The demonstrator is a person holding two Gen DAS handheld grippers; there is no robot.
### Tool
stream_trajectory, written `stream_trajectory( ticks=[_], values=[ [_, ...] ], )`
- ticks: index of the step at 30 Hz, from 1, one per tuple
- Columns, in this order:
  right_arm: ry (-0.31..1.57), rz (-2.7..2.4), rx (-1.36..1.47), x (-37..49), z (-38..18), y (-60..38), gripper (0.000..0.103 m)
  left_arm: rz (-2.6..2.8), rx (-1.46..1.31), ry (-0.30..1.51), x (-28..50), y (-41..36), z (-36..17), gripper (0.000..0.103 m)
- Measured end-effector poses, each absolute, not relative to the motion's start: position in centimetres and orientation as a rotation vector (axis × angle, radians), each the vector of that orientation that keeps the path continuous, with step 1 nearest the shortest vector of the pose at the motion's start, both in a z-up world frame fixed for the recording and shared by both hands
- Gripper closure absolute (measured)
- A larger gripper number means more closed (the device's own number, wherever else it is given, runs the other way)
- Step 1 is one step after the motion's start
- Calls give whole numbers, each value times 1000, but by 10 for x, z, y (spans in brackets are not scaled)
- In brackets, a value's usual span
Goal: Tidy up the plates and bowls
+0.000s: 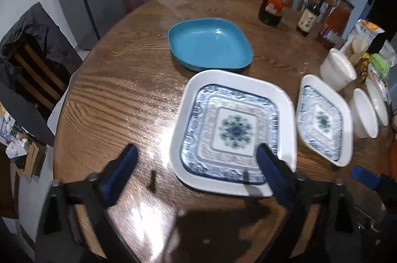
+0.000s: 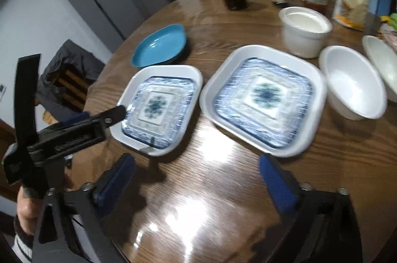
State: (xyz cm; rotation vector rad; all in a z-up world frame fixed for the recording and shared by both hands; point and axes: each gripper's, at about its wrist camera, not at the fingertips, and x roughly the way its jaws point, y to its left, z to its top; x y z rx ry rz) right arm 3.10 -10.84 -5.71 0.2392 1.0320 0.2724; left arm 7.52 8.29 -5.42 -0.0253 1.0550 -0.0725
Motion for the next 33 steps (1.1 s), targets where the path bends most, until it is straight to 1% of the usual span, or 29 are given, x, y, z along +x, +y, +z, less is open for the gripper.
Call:
stream_trajectory(
  ticks=[1,2,3,4,7,8,9,10,11,12,16,24,29,31,32,33],
  values=[
    [1040,274,236,36,-60,-104,29,-75,-19,1071,80,84,-59,28],
    [1057,267,232,44,-65,-98,39,-76,-12,1082,83,86,-62,37],
    [1069,262,237,50,-69,-94,42,-78,-6,1094,87,87,-67,44],
    [1092,252,244,59,-77,-91,43,-80,-2,1106,91,88,-71,47],
    [1124,236,249,73,-88,-86,53,-97,-15,1132,98,94,-80,55],
    [1128,230,243,77,-90,-83,60,-97,-15,1139,100,96,-82,62],
    [1131,227,236,80,-92,-81,70,-105,-19,1146,101,98,-83,67],
    [1141,225,238,83,-95,-80,74,-106,-12,1140,102,98,-82,71],
    [1152,231,249,86,-97,-79,88,-117,-18,1144,103,99,-81,75],
    [1154,238,245,89,-98,-78,93,-121,-25,1142,103,99,-81,78],
    [1158,264,211,88,-93,-70,93,-110,-12,1137,98,107,-76,80],
    [1199,396,199,59,-88,-45,91,-56,-22,1110,51,142,-58,81],
    [1225,430,170,50,-98,-32,90,-20,-30,1157,41,148,-75,81],
    [1231,407,143,48,-99,-31,90,-12,-43,1167,40,147,-78,75],
    [1222,408,148,46,-96,-33,90,-6,-38,1161,40,145,-76,66],
    [1207,413,147,44,-93,-35,90,1,-32,1148,40,143,-75,52]
  ],
)
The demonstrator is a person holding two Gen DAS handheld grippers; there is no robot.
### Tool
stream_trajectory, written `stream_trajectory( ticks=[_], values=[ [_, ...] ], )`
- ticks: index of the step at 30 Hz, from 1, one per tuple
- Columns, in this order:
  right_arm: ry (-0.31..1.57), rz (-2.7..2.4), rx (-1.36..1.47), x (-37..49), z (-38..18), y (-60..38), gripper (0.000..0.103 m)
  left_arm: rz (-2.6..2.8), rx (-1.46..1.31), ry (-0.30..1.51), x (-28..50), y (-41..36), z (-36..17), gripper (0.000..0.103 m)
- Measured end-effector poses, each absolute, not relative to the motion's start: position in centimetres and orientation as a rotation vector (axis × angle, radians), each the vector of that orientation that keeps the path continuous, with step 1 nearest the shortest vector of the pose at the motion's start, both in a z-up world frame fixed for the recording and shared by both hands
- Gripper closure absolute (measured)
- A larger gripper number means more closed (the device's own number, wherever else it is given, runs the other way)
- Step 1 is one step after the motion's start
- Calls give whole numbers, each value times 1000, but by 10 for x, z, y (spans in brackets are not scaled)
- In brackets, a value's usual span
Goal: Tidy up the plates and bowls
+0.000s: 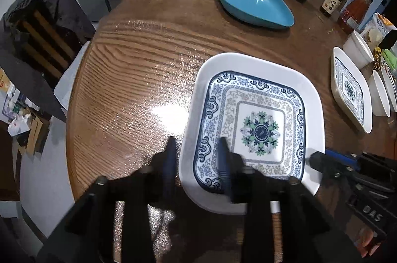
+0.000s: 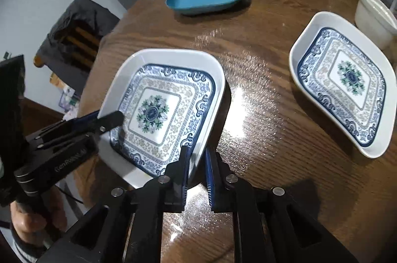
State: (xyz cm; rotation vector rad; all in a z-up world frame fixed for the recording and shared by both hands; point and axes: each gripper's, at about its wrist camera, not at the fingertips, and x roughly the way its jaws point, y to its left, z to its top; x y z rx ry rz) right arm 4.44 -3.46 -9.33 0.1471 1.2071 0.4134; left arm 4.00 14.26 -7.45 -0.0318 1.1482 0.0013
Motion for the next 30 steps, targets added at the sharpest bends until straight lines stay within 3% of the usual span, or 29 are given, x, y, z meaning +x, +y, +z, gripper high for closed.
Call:
stream_trajectory(
  ticks=[2,10,13,14,15,25,26,28,29,30],
  values=[
    [1163,410,144,40,-84,-42,90,14,-27,1110,40,140,-69,37],
    [1102,243,357,31,-72,-143,88,-119,2,1035,46,85,-34,37],
    [1082,126,409,28,-71,-182,69,-198,21,1039,52,52,-33,37],
    [1076,100,425,28,-71,-190,58,-224,26,1041,57,39,-34,37],
    [1069,78,442,27,-72,-199,55,-245,35,1040,61,28,-35,37],
    [1084,-23,492,47,-95,-224,55,-324,112,1101,125,-54,-74,39],
    [1080,-22,485,50,-96,-225,55,-322,118,1112,130,-57,-78,41],
    [1078,-41,451,55,-93,-224,55,-320,124,1129,137,-59,-84,56],
    [1077,-43,442,59,-93,-223,58,-323,121,1138,138,-58,-86,69],
    [1077,-54,424,62,-93,-222,69,-321,116,1142,139,-57,-87,76]
  ],
)
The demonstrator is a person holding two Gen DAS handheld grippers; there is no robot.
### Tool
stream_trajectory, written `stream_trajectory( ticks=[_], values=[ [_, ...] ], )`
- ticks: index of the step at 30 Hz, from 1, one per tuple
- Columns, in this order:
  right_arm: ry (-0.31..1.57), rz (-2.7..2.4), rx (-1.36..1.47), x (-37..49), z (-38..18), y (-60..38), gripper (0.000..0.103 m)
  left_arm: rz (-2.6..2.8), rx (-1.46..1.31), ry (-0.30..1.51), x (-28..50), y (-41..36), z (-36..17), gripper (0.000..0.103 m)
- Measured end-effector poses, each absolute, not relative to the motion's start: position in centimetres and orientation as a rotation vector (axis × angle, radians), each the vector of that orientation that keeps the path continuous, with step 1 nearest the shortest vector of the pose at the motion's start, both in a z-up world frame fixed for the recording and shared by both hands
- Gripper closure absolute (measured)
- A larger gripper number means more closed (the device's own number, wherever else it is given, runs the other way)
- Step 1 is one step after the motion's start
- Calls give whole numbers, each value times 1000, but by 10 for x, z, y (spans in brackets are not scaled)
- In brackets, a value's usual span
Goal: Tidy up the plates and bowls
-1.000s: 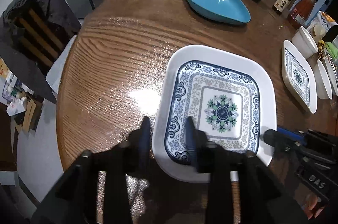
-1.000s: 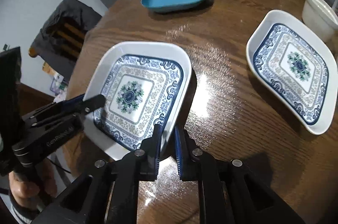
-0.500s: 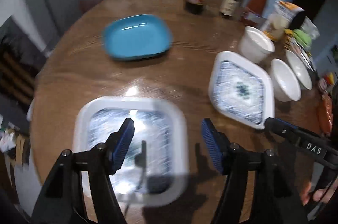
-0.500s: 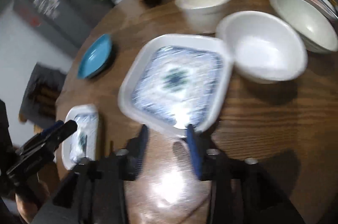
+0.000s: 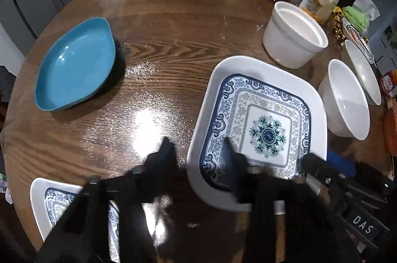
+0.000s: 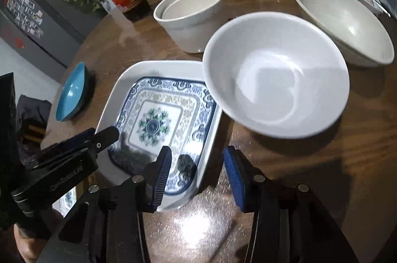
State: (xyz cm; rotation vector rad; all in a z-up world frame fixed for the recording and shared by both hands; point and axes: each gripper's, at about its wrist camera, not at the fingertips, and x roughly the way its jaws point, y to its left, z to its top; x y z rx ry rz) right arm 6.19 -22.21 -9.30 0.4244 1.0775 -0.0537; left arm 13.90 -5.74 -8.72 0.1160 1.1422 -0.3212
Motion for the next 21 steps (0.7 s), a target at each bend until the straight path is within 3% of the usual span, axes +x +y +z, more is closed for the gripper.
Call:
stream_trajectory(
  ticks=[2,5,21],
  values=[
    [1089,-49,409,66,-94,-222,85,-335,109,1136,138,-57,-86,85],
    [1092,-62,357,70,-93,-221,92,-322,113,1134,138,-54,-85,86],
    [1002,234,269,55,-32,-143,92,-111,22,1007,74,42,-20,86]
  ],
)
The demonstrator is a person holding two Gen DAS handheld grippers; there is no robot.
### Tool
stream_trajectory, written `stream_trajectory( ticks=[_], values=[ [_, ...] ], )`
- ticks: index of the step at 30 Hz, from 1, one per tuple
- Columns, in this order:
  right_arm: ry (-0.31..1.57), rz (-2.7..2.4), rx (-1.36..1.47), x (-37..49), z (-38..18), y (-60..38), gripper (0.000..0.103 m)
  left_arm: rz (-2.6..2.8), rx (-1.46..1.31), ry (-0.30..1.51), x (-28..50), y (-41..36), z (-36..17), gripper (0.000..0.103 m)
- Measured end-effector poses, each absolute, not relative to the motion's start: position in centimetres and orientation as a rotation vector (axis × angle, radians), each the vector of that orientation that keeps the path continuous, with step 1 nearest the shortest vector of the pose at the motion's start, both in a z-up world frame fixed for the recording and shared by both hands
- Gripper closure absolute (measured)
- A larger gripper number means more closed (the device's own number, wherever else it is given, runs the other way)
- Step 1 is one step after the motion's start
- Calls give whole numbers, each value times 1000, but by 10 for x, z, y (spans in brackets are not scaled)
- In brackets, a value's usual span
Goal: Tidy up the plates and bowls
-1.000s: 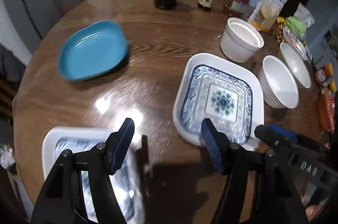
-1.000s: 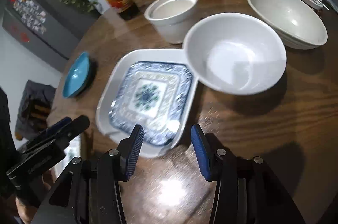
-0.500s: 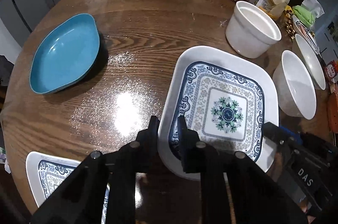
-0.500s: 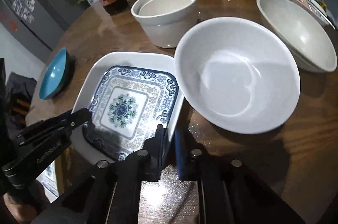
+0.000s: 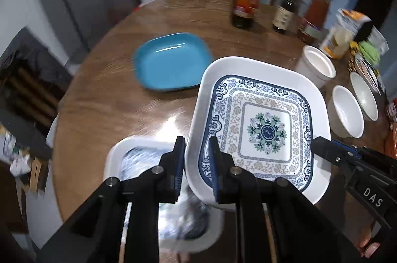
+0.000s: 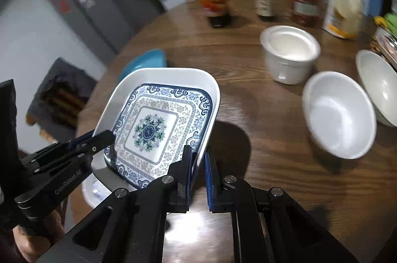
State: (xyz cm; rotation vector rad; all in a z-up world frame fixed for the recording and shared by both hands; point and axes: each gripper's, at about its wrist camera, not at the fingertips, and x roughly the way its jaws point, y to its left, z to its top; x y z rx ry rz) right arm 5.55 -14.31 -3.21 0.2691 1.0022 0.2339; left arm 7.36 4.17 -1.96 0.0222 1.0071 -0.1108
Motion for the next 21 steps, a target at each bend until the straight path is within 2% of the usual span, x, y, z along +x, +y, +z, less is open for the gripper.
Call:
stream_trajectory(
  ticks=[9,21],
  values=[
    [1081,393,165,55,-54,-63,91,68,-36,1044,41,110,-33,86],
    [1147,432,116,53,-80,-38,90,109,-56,1124,38,124,-61,85]
  ],
)
